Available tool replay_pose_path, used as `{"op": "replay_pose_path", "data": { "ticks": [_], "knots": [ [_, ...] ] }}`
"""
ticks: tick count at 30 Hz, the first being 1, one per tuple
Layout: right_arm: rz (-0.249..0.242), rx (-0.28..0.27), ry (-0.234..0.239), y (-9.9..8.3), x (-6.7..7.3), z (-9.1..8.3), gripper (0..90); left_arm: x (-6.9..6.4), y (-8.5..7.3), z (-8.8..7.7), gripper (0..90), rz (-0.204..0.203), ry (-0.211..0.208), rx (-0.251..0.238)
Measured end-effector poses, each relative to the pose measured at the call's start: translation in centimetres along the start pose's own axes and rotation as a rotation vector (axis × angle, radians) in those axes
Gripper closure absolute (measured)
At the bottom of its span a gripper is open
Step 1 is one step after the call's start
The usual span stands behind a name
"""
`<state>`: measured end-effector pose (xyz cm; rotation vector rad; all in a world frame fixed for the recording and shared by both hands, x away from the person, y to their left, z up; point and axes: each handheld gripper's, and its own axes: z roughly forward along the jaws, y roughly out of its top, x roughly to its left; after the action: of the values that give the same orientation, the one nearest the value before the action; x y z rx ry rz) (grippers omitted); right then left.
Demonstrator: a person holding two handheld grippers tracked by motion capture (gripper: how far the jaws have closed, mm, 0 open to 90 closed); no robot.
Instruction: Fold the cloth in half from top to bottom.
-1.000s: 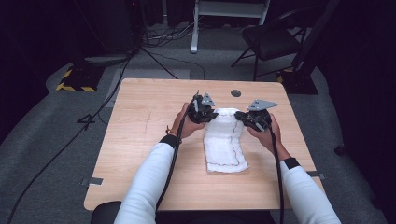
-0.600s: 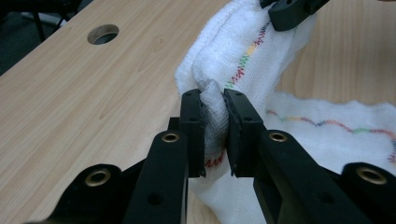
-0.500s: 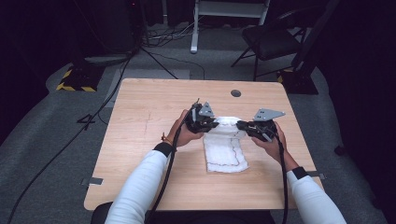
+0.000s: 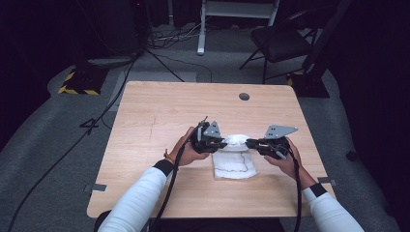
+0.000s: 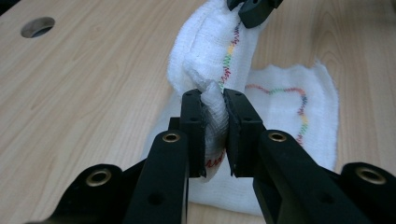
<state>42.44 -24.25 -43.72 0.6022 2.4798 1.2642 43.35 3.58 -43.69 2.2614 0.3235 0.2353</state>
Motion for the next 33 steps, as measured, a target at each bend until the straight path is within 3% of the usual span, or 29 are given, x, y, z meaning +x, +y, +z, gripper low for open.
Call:
{"op": "replay_pose_path", "data": {
  "ticks": [7, 11, 15, 21, 26, 33],
  "knots": [
    [-0.017, 0.021, 0.046, -0.8, 1.1, -0.6, 82.5, -1.6, -0.9, 0.1, 79.1, 0.017, -0.033, 0.021],
    [-0.043, 0.026, 0.054, -1.4, 2.1, -0.8, 82.1, -2.6, -1.3, 0.1, 79.0, 0.037, -0.03, 0.047],
    [-0.054, 0.052, 0.066, -2.2, 2.9, -0.9, 81.9, -3.5, -1.8, 0.2, 79.0, 0.044, -0.053, 0.06],
    [-0.044, 0.094, 0.085, -3.5, 3.3, -0.8, 83.9, -4.6, -2.7, 0.5, 77.7, 0.063, -0.075, 0.101],
    [-0.026, 0.097, 0.094, -4.0, 3.3, -1.2, 85.6, -5.0, -3.2, 0.4, 76.4, 0.057, -0.083, 0.103],
    [-0.034, 0.121, 0.108, -4.6, 4.0, -1.1, 85.8, -6.0, -3.6, 0.7, 75.4, 0.085, -0.097, 0.125]
  ]
}}
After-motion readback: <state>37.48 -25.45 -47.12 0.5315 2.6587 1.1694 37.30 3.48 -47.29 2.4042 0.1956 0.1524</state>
